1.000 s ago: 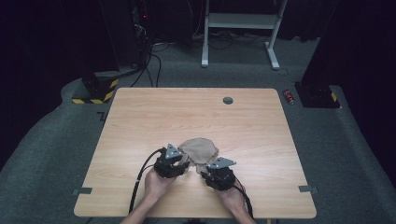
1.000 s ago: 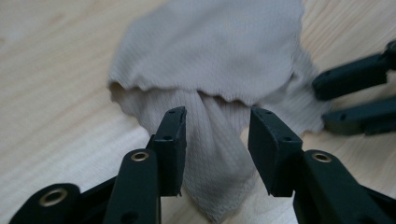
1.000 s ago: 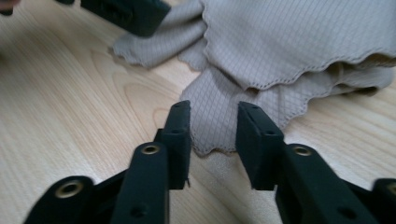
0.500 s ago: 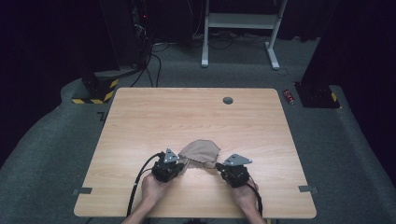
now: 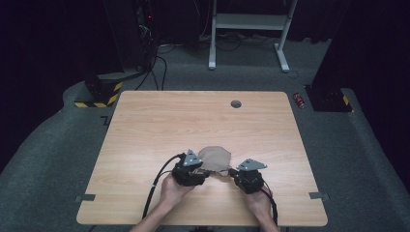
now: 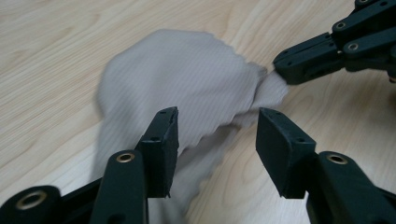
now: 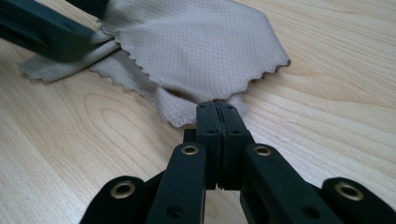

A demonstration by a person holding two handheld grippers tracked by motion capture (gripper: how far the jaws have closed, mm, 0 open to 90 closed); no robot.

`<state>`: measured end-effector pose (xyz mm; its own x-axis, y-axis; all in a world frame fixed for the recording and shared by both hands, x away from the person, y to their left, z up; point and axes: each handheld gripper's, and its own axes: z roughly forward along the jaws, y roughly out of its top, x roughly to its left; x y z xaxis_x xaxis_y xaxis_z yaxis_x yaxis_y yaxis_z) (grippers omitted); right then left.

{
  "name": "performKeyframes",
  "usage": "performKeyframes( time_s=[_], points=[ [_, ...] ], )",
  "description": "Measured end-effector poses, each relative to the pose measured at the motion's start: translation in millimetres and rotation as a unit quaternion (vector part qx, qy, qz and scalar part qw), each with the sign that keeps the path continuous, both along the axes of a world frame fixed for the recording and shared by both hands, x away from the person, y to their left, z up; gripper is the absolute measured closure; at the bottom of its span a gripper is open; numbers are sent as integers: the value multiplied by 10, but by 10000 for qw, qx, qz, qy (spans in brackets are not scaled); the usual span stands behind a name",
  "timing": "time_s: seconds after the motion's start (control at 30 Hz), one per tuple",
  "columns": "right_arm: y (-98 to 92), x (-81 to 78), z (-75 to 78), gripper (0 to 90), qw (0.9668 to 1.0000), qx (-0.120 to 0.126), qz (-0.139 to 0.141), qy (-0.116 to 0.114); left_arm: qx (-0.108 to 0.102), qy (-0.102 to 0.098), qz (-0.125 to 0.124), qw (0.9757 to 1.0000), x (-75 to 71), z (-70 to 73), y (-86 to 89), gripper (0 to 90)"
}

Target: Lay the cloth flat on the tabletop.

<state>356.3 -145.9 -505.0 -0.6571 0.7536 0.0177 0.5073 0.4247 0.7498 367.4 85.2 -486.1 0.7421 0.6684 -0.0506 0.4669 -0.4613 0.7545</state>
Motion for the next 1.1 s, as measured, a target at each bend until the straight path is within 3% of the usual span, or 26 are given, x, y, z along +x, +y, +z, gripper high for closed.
performKeyframes(
  time_s=[0.03, 0.1, 0.23, 0.43, 0.47, 0.6, 0.63, 0.83, 0.9, 0.97, 1.07, 1.1],
  points=[
    [11, 3, 3, 887, 10000, 18, 0, 6, 0, 0, 0, 10000, 0, 0, 0, 483],
    [23, 9, 14, 887, 10000, 44, 13, -4, 128, 90, -88, 9998, 85, -73, -164, 482],
    [32, 12, 25, 887, 10000, 42, 24, 11, 458, 179, -168, 9987, 139, -163, -307, 516],
    [29, 8, 24, 888, 10000, 17, 54, 6, 649, 60, -222, 9976, 204, -105, -361, 855],
    [24, 9, 26, 887, 10000, 18, 57, 4, 666, 68, -239, 9975, 216, -79, -359, 878],
    [2, 8, 29, 888, 10000, 1, 74, 16, 525, 64, -247, 9983, 249, 15, -312, 890],
    [-1, 9, 30, 888, 10000, 6, 87, 12, 389, 78, -201, 9990, 270, 58, -261, 894],
    [-19, 29, 16, 889, 10000, -61, 31, 46, 186, 99, 176, 9996, 376, 159, -23, 896],
    [-45, 46, 11, 889, 9999, -102, 9, 34, 114, 29, 483, 9988, 443, 218, 155, 896],
    [-66, 56, 12, 889, 9999, -129, -13, 29, 24, 76, 673, 9977, 489, 233, 279, 896],
    [-95, 74, 16, 889, 9998, -173, -62, 41, -125, 206, 1041, 9943, 574, 207, 506, 896],
    [-102, 90, 20, 889, 9998, -204, -62, 22, -125, 206, 1041, 9943, 574, 207, 506, 897]
  ],
)
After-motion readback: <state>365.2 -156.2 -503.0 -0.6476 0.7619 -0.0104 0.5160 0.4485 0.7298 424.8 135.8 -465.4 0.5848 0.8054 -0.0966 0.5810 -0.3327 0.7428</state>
